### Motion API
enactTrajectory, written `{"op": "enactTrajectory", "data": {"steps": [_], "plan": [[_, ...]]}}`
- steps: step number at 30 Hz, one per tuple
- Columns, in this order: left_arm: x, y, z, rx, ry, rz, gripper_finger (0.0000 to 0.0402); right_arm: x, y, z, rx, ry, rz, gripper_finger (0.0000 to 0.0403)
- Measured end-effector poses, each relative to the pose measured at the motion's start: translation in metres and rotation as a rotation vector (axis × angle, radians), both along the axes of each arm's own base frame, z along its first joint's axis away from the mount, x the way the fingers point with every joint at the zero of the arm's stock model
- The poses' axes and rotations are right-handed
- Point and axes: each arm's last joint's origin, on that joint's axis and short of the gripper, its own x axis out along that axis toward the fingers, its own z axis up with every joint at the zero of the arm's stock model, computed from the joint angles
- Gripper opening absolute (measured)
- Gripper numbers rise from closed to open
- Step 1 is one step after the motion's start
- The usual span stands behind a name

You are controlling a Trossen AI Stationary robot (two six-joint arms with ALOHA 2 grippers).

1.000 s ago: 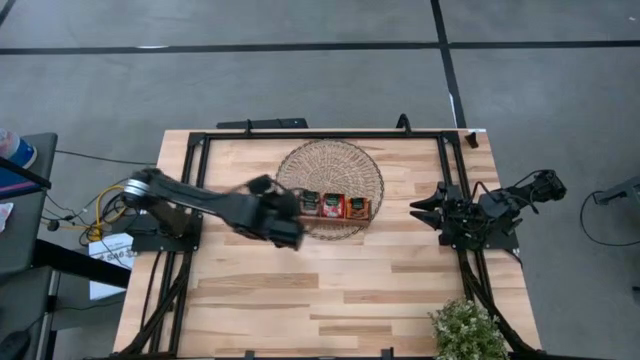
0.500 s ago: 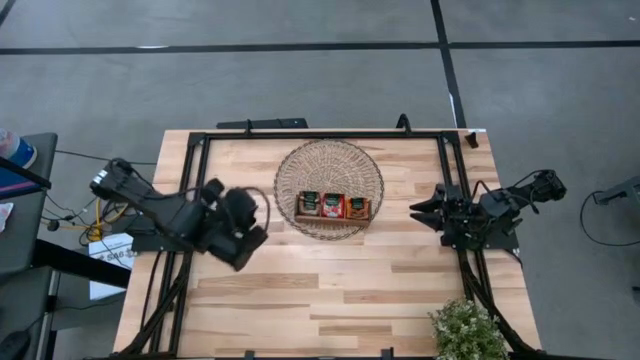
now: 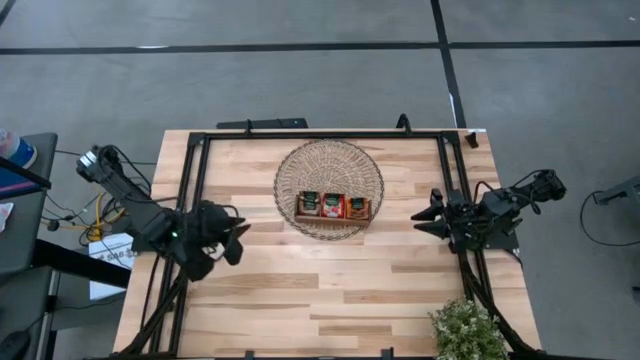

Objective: Pick & Place Tea
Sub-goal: Return to Home Position

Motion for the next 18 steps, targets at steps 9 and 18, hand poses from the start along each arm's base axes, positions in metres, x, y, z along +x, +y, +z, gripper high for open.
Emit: {"op": "enactTrajectory", "data": {"steps": [9, 18], "plan": [[-0.027, 0.028, -0.022, -0.017, -0.086, -0.085, 0.0103, 0.0, 0.002, 0.0, -0.006, 0.0, 0.059, 0.0123], [-0.036, 0.058, -0.042, -0.007, -0.154, -0.08, 0.0103, -0.002, 0.001, 0.001, -0.032, -0.017, 0.063, 0.0123]]}}
